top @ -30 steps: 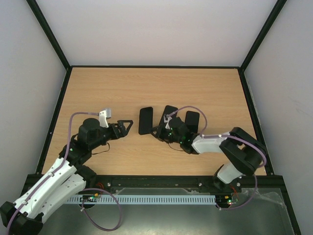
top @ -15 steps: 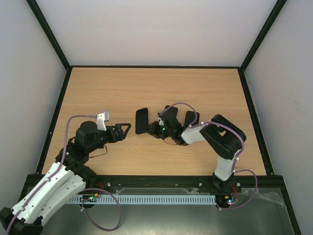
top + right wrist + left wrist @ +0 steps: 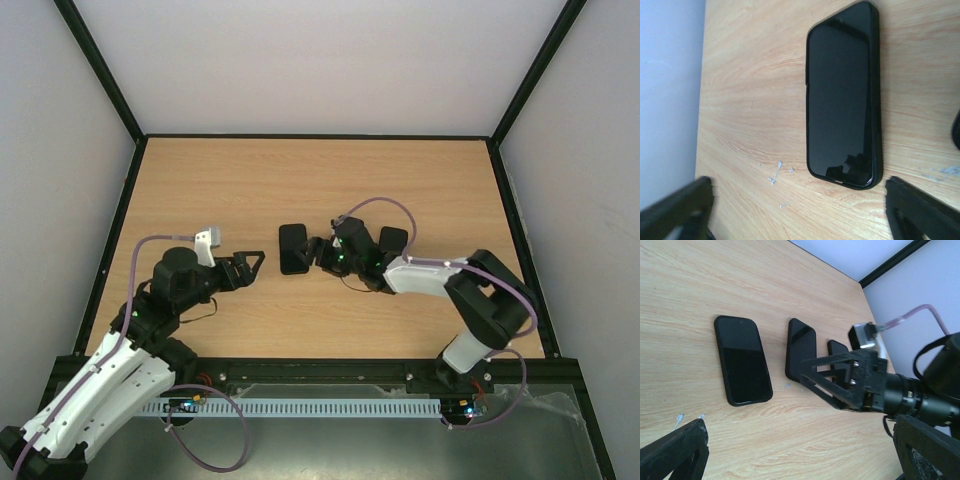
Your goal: Put the phone into the phone case
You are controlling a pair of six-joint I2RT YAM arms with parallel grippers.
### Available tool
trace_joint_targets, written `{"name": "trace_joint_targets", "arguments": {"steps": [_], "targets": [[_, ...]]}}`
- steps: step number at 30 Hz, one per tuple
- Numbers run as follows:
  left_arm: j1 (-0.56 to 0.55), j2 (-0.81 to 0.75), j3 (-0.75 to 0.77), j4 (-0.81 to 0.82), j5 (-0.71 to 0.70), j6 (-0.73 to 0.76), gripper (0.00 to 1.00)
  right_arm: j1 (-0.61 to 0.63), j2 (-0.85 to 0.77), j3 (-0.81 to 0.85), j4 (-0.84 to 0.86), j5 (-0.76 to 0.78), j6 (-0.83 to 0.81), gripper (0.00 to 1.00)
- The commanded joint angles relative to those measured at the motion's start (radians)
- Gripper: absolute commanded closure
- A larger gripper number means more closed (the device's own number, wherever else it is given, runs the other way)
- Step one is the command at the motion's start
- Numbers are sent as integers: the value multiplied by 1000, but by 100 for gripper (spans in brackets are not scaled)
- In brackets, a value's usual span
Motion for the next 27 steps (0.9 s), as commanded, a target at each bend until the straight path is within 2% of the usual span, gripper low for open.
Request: {"name": "trace_joint_targets", "arguments": {"steps": [1,11,19,27], "targets": [[5,-7,45,-27,-44,2,1,-3,-131,17,-165,113,-87,0],[5,12,141,-71,-136,13,1,-4,-510,63,-464,364,-213,2],[6,2,232,-86,-158,23,1,-4,-765,85,-567,389,-203,2],[6,-36,255,-80,-166,22,1,-4,-906,79,-614,438,-192,2]]}}
